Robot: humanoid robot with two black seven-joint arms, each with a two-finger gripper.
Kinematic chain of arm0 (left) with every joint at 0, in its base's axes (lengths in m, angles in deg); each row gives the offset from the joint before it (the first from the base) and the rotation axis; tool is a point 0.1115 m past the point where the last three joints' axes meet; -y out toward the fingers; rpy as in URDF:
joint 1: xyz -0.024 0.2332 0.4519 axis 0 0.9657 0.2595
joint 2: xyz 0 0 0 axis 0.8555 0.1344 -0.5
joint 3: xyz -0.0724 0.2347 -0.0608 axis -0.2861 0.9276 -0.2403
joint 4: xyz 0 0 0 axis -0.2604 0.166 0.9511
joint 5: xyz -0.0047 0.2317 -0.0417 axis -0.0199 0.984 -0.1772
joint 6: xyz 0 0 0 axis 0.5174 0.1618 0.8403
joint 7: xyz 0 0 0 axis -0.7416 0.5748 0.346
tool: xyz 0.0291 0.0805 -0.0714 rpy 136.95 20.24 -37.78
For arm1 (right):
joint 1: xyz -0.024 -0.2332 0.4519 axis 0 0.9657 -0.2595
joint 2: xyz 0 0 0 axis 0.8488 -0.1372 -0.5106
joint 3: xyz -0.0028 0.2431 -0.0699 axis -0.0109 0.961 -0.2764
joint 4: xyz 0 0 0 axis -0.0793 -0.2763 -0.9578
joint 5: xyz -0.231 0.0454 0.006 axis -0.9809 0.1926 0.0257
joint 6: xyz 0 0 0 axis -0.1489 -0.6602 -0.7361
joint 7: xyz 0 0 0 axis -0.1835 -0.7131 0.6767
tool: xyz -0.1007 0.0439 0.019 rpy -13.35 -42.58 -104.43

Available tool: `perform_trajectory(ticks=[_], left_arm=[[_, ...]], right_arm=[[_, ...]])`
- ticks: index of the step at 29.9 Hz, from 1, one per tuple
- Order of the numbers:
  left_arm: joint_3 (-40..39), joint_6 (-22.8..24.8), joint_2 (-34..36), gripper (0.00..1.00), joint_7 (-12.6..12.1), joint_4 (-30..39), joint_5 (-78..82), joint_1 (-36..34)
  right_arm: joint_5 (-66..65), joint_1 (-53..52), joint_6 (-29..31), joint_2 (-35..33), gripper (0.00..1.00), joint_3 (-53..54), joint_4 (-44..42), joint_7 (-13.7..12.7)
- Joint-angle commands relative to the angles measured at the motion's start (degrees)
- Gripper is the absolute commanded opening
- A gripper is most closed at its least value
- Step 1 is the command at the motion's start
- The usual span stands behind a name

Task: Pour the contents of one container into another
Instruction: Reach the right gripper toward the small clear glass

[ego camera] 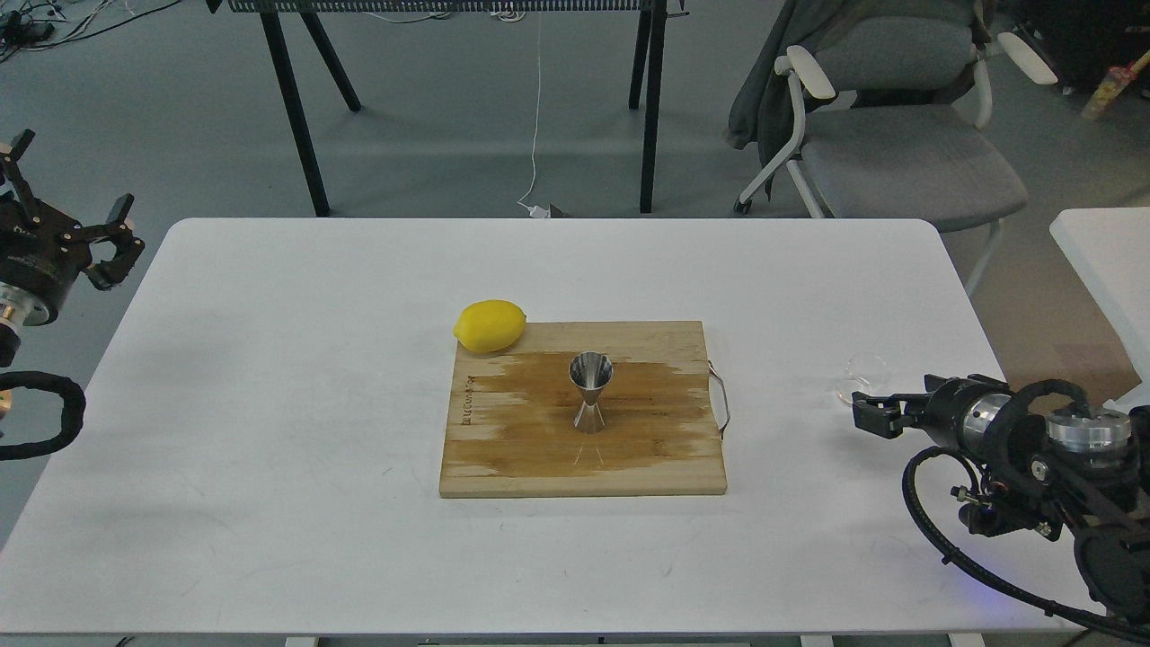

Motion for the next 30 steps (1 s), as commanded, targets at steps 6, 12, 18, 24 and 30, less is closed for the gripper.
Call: perform_trajectory(ticks=[6,12,18,24,30], left_arm=[[0.07,0.00,-0.03,1.00,0.00,-0.02,0.00,0.09],[-0.02,0.00,-0.03,1.00,0.00,-0.45,0.00,0.61],[-0.02,0.00,-1.44,1.00,0.00,-1.69,0.00,0.62],[-0.02,0.00,-1.62,1.00,0.00,-1.95,0.00,0.70],[-0.02,0.00,-1.62,1.00,0.00,-2.04,0.00,0.70]], right_arm=[[-2.22,-3.16,0.01,3.14,0.97,-2.35,-5.85,-0.28],[-4.95,-4.48,0.01,5.78,0.94,-2.35,-8.49,-0.46],[-5.13,-5.09,0.01,5.87,0.92,-2.44,-8.49,-0.37],[-6.53,-5.97,0.01,6.22,0.90,-2.35,-9.45,-0.37],[-7.15,-7.03,0.01,7.19,0.89,-2.44,-11.21,-0.37]])
